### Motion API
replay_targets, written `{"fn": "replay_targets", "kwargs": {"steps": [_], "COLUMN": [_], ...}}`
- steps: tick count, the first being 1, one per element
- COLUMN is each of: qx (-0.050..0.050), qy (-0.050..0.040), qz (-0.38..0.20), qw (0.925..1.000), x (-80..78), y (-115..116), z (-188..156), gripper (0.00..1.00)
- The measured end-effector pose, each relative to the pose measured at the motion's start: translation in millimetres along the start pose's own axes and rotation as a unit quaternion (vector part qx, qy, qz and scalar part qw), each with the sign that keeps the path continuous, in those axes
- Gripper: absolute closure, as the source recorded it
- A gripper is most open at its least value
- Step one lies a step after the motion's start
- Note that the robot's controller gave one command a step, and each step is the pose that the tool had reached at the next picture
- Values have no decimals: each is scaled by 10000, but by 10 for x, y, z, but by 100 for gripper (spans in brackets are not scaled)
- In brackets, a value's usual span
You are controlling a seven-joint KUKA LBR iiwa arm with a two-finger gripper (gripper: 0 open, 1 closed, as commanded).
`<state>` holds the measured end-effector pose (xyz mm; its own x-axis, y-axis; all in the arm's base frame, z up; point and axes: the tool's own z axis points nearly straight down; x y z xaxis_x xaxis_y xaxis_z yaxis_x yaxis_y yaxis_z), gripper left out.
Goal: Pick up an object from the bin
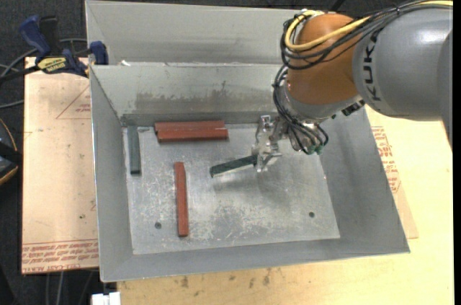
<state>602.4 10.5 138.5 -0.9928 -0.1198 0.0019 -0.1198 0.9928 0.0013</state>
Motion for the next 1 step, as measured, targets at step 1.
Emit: {"fn": "replay_targets", "kwargs": {"steps": [1], "qx": [3], "qy": [-23], "qz": [2], "qw": [10000], "x": [-12], "y": [0], "z": [-156], "gripper": [100]}}
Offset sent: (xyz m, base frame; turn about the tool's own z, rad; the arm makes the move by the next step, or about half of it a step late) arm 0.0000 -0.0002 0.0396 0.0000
